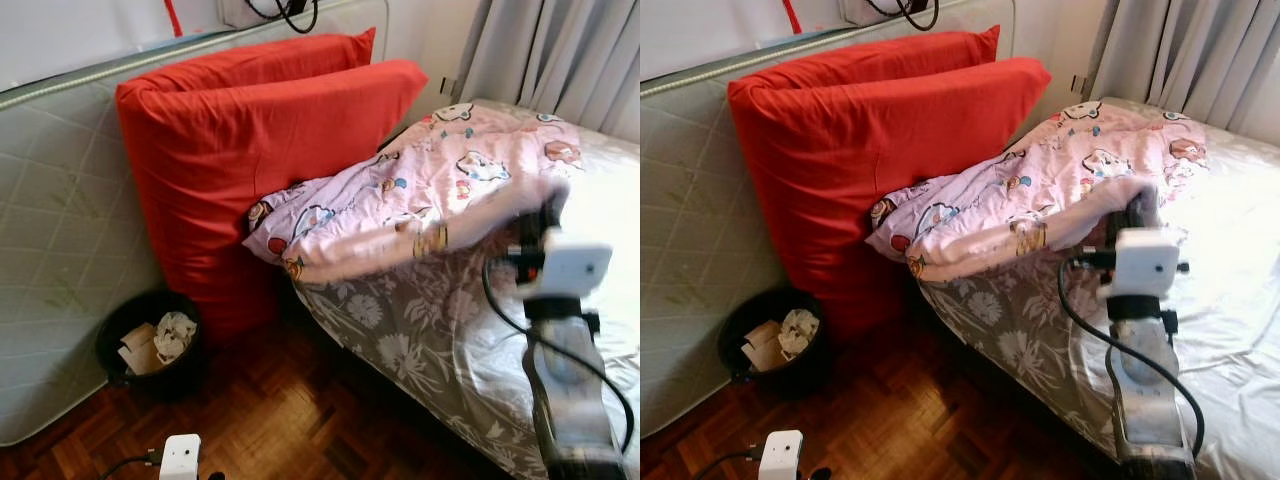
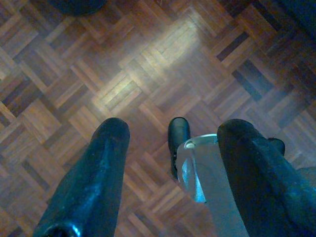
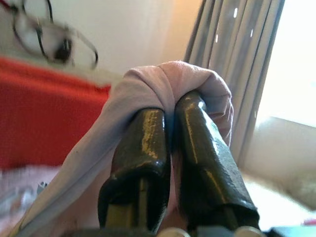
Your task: Clean up the room
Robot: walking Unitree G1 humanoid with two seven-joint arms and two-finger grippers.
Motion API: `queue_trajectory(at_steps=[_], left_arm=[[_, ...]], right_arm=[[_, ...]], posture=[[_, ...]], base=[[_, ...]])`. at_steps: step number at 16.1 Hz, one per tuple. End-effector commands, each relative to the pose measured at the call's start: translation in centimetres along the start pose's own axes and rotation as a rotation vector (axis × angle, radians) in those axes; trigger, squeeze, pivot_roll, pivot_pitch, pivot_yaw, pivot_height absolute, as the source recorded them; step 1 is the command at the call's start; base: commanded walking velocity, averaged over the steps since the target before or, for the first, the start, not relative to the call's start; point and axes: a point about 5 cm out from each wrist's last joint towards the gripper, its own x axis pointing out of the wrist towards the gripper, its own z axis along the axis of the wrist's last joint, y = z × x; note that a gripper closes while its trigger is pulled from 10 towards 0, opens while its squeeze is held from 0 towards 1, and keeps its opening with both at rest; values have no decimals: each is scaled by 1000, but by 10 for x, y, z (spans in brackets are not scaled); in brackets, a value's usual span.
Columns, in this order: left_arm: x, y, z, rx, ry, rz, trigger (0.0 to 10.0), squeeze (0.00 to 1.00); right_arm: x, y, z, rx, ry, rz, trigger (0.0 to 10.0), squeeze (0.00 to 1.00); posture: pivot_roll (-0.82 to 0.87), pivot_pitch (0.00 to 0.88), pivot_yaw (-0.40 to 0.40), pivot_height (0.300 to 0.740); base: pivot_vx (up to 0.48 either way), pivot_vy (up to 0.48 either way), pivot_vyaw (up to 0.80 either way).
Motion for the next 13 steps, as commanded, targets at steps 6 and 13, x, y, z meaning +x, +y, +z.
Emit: queue_trajectory(at_steps=[6, 13], left_arm=[[-1, -1, -5, 20, 17, -7, 10000, 0], [-1, -4, -5, 31, 17, -25, 10000, 0]], right_arm=[[-78, -6, -89, 108, 576, -86, 10000, 0], [-172, 16, -154, 116, 1123, 81, 10000, 0]], posture=[[76, 35, -23, 740], [69, 33, -27, 740]], base=[[0, 0, 0], [0, 0, 0]])
